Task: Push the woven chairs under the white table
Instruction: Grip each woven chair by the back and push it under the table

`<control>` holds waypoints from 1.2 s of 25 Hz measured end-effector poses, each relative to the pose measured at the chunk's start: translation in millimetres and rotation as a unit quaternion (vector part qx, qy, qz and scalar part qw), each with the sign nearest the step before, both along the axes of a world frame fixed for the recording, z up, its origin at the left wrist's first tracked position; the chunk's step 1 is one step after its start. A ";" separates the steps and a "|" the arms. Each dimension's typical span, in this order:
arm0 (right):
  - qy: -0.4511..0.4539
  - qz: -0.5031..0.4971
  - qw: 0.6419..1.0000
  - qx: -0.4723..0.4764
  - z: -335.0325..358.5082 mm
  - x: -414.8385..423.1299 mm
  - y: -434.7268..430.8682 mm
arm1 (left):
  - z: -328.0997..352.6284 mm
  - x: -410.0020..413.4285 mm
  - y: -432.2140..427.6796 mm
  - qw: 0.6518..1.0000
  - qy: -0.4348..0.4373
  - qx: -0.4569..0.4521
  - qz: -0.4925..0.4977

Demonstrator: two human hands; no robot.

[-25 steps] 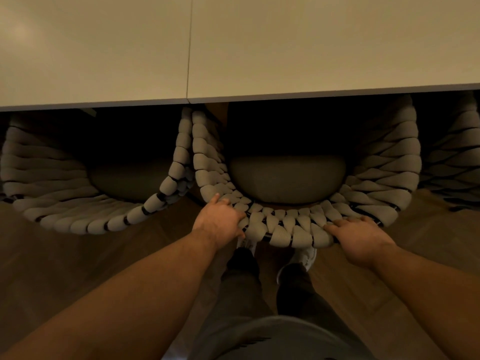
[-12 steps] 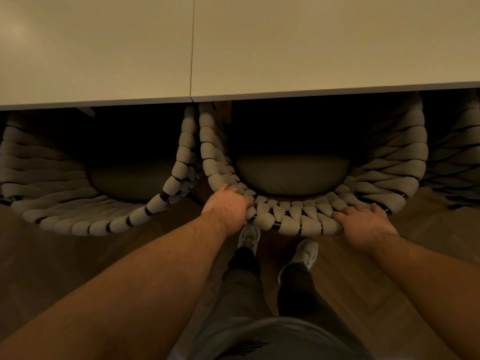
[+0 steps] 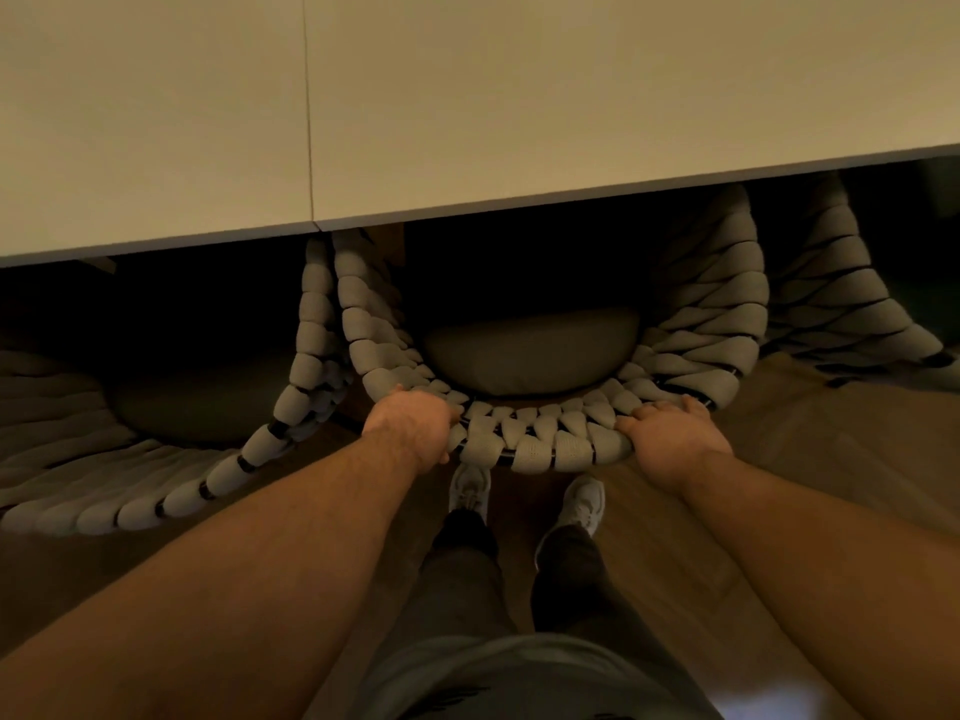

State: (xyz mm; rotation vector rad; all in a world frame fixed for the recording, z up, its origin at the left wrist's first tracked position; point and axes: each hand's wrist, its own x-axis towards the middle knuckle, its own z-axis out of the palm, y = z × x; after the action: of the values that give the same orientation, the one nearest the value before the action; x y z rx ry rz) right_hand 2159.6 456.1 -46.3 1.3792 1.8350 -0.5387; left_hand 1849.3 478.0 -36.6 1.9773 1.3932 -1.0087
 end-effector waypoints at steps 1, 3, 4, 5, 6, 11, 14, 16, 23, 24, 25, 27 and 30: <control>0.005 -0.004 1.000 -0.006 2.2 1.0 1.6 | -1.2 0.8 -1.3 1.000 -0.005 0.010 0.002; 0.020 -0.030 0.999 -0.014 13.2 3.8 4.4 | -3.9 0.2 -4.4 0.999 -0.018 0.032 0.003; 0.028 -0.048 0.998 -0.017 22.3 5.6 4.0 | -5.1 0.9 -5.2 0.999 -0.024 0.035 0.002; 0.036 -0.061 0.997 -0.017 30.6 6.4 2.4 | -5.5 1.1 -6.3 0.999 -0.028 0.032 0.003; 0.043 -0.074 0.996 -0.018 37.3 7.2 0.1 | -6.3 0.9 -5.6 0.999 -0.032 0.028 0.009; 0.116 -0.242 0.962 0.040 75.1 18.0 -24.7 | 6.1 0.4 5.4 0.999 -0.043 -0.019 0.006; 0.139 -0.342 0.922 0.114 90.2 32.6 -46.4 | 22.2 15.6 12.6 0.998 -0.062 -0.023 0.002; 0.154 -0.397 0.892 0.150 99.5 44.7 -59.0 | 32.0 31.3 15.9 0.995 -0.094 -0.015 0.018; 0.166 -0.532 0.796 0.235 122.3 134.7 -116.8 | 81.5 151.8 23.9 0.982 -0.173 0.060 -0.053; 0.164 -0.543 0.787 0.243 124.9 155.8 -127.1 | 87.0 179.7 22.8 0.980 -0.179 0.071 -0.058; 0.161 -0.549 0.781 0.249 126.3 175.4 -137.1 | 92.5 206.1 19.7 0.978 -0.185 0.079 -0.056; 0.157 -0.554 0.776 0.256 129.6 216.1 -156.6 | 99.0 260.4 9.7 0.974 -0.201 0.091 -0.046; 0.148 -0.557 0.774 0.262 133.7 278.6 -188.7 | 102.8 342.3 -13.2 0.971 -0.208 0.109 -0.041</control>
State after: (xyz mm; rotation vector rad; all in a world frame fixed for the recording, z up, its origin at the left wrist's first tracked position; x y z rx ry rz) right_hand 2438.2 267.4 87.3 2.9218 1.2091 -0.8795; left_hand 2191.6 464.8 66.1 2.2583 1.2333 -0.4446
